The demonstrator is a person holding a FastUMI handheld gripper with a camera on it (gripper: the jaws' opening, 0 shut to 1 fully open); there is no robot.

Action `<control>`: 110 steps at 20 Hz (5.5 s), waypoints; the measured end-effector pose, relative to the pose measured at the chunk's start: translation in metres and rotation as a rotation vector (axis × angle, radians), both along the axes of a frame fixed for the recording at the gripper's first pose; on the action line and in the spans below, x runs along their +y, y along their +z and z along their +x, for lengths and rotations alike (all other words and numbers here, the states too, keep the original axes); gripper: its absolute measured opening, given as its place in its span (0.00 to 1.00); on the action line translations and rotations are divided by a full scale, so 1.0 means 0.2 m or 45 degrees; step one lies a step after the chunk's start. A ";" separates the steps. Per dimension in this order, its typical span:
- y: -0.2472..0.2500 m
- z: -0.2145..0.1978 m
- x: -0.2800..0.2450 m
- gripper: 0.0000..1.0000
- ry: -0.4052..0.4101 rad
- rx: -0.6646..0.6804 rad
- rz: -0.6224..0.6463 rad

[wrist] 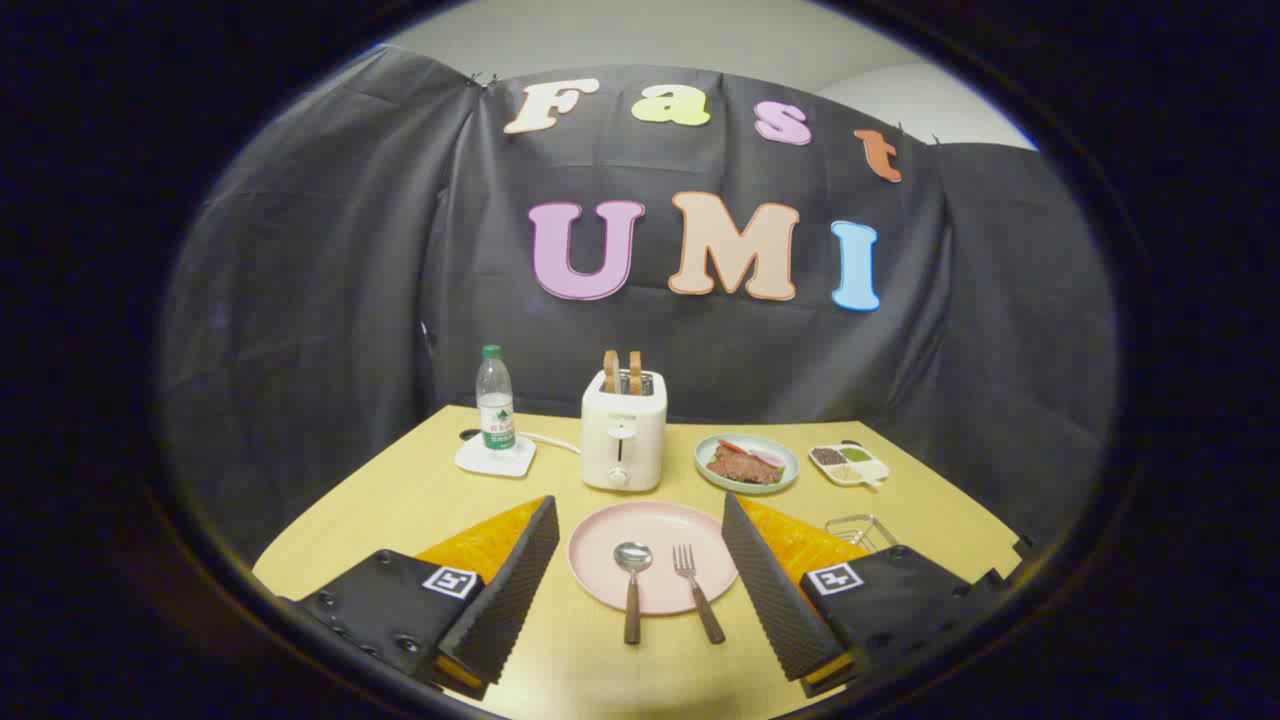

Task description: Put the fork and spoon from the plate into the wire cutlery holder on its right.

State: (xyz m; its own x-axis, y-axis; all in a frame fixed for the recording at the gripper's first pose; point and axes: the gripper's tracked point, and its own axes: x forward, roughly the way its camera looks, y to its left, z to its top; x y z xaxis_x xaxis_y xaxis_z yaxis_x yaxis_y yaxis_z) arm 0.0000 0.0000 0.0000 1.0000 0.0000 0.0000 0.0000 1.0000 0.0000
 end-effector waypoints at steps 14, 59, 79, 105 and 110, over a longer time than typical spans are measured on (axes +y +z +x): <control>-0.16 0.06 -0.14 1.00 0.078 0.067 -0.041; -0.89 0.33 -0.27 0.13 0.116 0.522 -0.127; -0.33 0.17 -0.57 0.10 -0.230 0.611 -0.082; -0.53 0.07 -0.99 0.11 -0.542 1.373 0.512; -0.55 0.15 -1.03 0.15 -0.536 1.416 0.559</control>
State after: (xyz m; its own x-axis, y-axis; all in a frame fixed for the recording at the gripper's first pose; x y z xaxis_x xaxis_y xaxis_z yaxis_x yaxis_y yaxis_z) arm 0.0296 -0.2069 -0.1108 0.3827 -0.1039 -0.9180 0.5299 0.8386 0.1260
